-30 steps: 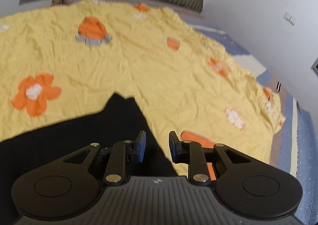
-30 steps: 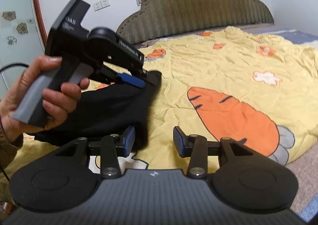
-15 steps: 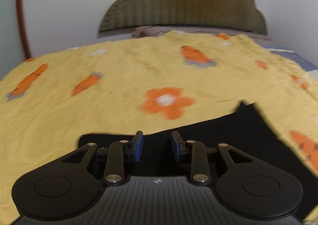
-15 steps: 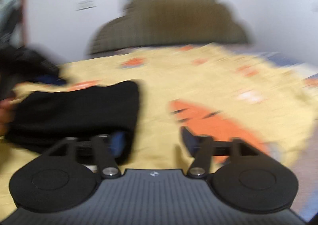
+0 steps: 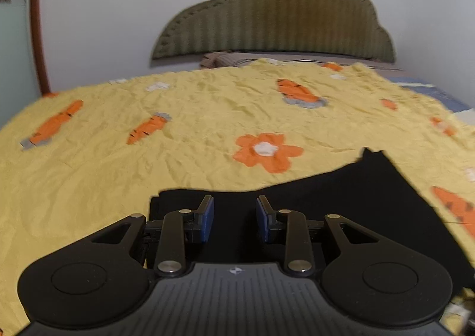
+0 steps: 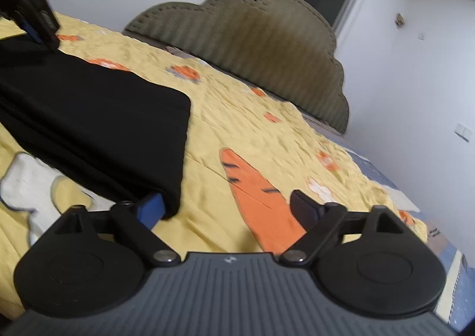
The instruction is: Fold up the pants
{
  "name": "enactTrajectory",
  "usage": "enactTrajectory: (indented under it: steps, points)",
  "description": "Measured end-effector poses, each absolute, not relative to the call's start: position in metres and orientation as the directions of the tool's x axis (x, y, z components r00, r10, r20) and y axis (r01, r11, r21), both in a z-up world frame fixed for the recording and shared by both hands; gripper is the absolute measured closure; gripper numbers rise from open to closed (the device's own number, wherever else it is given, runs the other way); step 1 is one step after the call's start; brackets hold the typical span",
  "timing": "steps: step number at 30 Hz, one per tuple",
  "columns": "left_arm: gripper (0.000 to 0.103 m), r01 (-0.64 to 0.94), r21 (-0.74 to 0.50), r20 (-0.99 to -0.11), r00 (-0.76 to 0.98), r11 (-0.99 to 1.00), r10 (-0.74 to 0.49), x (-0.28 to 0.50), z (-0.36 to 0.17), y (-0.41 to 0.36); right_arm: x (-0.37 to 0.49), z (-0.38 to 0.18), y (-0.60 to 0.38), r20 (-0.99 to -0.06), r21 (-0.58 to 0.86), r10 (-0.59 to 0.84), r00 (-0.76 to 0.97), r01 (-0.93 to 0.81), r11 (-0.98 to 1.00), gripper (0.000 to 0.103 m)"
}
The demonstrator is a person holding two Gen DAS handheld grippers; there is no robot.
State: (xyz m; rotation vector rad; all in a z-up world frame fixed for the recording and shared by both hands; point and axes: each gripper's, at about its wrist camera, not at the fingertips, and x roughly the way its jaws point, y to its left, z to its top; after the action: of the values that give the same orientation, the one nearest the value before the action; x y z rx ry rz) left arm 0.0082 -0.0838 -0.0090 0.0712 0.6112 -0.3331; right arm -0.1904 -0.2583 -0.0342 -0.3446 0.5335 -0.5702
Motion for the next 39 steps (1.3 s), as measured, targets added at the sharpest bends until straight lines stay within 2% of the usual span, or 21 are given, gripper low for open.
enactTrajectory:
  steps: [2, 5, 8, 13, 19, 21, 23, 27, 29, 31, 32, 34, 35, 37, 39]
  points:
    - [0.073, 0.374, -0.074, -0.596, 0.727, 0.924, -0.342, 0.0, -0.006, -0.075, -0.191, -0.031, -0.263, -0.406, -0.394, -0.574, 0.711, 0.43, 0.812, 0.016]
    - [0.073, 0.438, -0.067, -0.616, 0.688, 0.897, -0.382, -0.018, -0.008, -0.061, -0.188, -0.034, -0.255, -0.389, -0.45, -0.592, 0.706, 0.415, 0.791, 0.014]
    - [0.073, 0.458, -0.002, -0.637, 0.684, 0.889, -0.355, -0.033, -0.019, -0.049, -0.189, -0.037, -0.254, -0.372, -0.486, -0.609, 0.7, 0.412, 0.771, 0.007]
    - [0.073, 0.482, 0.097, -0.626, 0.71, 0.871, -0.324, -0.053, -0.025, -0.039, -0.191, -0.041, -0.253, -0.339, -0.56, -0.633, 0.696, 0.392, 0.73, 0.002]
    - [0.073, 0.435, 0.113, -0.615, 0.737, 0.893, -0.281, -0.063, -0.012, -0.01, -0.191, -0.036, -0.251, -0.365, -0.628, -0.667, 0.65, 0.357, 0.691, 0.002]
    - [0.072, 0.416, 0.115, -0.598, 0.754, 0.902, -0.272, -0.064, -0.006, -0.001, -0.198, -0.029, -0.246, -0.344, -0.672, -0.692, 0.634, 0.348, 0.653, 0.005]
    - [0.072, 0.399, 0.096, -0.59, 0.761, 0.912, -0.271, -0.059, 0.0, 0.003, -0.208, -0.009, -0.234, -0.324, -0.644, -0.635, 0.701, 0.328, 0.691, 0.005]
    - [0.072, 0.437, 0.014, -0.608, 0.718, 0.899, -0.339, -0.051, 0.004, -0.001, -0.198, 0.019, -0.211, -0.33, -0.444, -0.429, 0.841, 0.263, 0.857, 0.005]
    - [0.065, 0.474, 0.046, -0.62, 0.704, 0.879, -0.347, -0.053, -0.001, -0.01, -0.179, 0.017, -0.2, -0.351, -0.39, -0.364, 0.863, 0.218, 0.894, 0.005]
    - [0.047, 0.438, 0.156, -0.628, 0.736, 0.886, -0.253, -0.051, -0.015, -0.019, -0.16, 0.008, -0.186, -0.356, -0.382, -0.322, 0.877, 0.178, 0.907, 0.004]
    - [0.047, 0.413, 0.184, -0.624, 0.75, 0.892, -0.218, -0.05, -0.02, -0.018, -0.152, 0.003, -0.181, -0.367, -0.383, -0.31, 0.877, 0.161, 0.91, 0.002]
    - [0.047, 0.395, 0.132, -0.612, 0.754, 0.909, -0.239, -0.048, -0.014, -0.004, -0.134, -0.012, -0.172, -0.423, -0.404, -0.284, 0.86, 0.102, 0.909, 0.001]
    - [0.047, 0.379, 0.108, -0.594, 0.766, 0.919, -0.246, -0.048, -0.009, 0.006, -0.128, -0.02, -0.166, -0.44, -0.445, -0.3, 0.847, 0.085, 0.891, 0.003]
    - [0.047, 0.321, 0.106, -0.563, 0.8, 0.941, -0.209, -0.044, -0.001, 0.022, -0.135, -0.016, -0.153, -0.377, -0.477, -0.295, 0.878, 0.09, 0.874, 0.014]
    - [0.048, 0.272, 0.078, -0.563, 0.806, 0.959, -0.183, -0.035, 0.005, 0.037, -0.147, 0.001, -0.141, -0.331, -0.42, -0.164, 0.929, 0.01, 0.907, 0.024]
